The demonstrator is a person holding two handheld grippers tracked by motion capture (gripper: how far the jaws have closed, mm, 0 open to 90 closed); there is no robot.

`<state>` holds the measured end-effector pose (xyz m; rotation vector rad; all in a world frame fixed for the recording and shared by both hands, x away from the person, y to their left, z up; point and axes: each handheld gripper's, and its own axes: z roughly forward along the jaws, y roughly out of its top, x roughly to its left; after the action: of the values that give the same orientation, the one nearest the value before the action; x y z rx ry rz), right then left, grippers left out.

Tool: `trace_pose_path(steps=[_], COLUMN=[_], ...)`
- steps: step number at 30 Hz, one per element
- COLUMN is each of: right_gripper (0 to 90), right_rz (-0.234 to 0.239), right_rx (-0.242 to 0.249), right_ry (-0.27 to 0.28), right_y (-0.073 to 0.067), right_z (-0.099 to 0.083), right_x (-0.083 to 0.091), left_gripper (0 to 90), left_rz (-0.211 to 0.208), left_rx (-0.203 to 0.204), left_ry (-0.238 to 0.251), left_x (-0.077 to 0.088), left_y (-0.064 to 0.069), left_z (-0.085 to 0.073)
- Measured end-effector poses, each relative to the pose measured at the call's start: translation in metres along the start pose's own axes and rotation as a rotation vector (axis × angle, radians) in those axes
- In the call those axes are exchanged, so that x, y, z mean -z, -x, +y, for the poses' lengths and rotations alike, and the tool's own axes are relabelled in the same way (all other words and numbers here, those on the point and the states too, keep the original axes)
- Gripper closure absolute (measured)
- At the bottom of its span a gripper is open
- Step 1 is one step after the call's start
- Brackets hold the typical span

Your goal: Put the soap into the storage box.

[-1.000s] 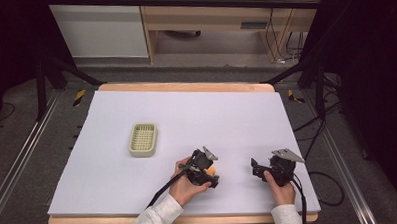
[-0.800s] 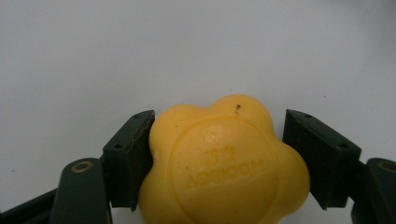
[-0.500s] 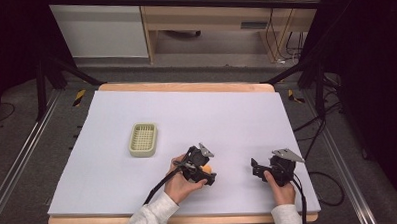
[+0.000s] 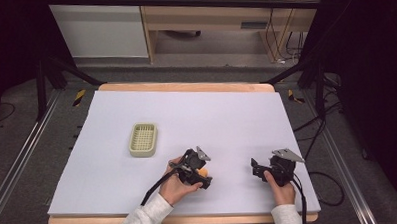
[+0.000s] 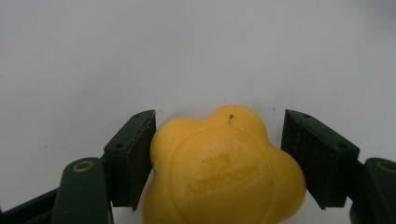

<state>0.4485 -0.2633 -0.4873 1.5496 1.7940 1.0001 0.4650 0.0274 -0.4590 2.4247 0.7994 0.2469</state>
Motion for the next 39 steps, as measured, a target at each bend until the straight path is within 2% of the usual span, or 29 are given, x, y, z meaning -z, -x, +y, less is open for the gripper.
trace_pose_path(steps=[2,7,9,11,14,18,22,26,29,34,39], right_gripper=[4.3,4.4,4.3,4.4,4.3,4.3,4.4,4.3,4.4,4.4,4.4], right_rz=[0.000,0.001,0.000,0.000,-0.002,0.001,-0.001,0.001,0.001,0.002,0.002], right_rx=[0.000,0.001,-0.001,-0.002,0.000,-0.004,-0.003,-0.004,-0.006,-0.007,-0.007], right_ry=[0.000,0.000,-0.004,-0.003,-0.005,-0.007,-0.005,-0.007,-0.006,-0.007,-0.007], right_y=[0.000,0.000,0.000,0.000,0.000,0.000,0.000,0.000,0.000,0.000,0.000], right_z=[0.000,0.000,0.000,0.000,0.000,0.000,0.000,0.000,0.000,0.000,0.000], right_x=[0.000,0.000,0.000,0.000,0.000,0.000,0.000,0.000,0.000,0.000,0.000], left_gripper=[23.2,20.4,19.2,18.2,17.2,17.4,19.1,22.5,25.8,26.3,26.5], left_rz=[-0.014,-0.019,-0.018,-0.016,-0.027,-0.028,-0.031,-0.028,-0.037,-0.031,-0.029], left_rx=[-0.001,-0.014,-0.027,-0.057,-0.080,-0.086,-0.091,-0.115,-0.109,-0.116,-0.110], left_ry=[0.023,0.030,0.029,0.013,0.001,-0.012,-0.034,-0.064,-0.060,-0.081,-0.081], left_x=[0.006,0.019,0.023,0.025,0.023,0.018,0.013,0.007,0.006,0.007,0.007], left_y=[-0.002,-0.006,-0.006,-0.005,-0.005,-0.005,-0.005,-0.004,-0.004,-0.004,-0.004], left_z=[-0.001,-0.006,-0.010,-0.013,-0.015,-0.015,-0.016,-0.018,-0.018,-0.015,-0.015])
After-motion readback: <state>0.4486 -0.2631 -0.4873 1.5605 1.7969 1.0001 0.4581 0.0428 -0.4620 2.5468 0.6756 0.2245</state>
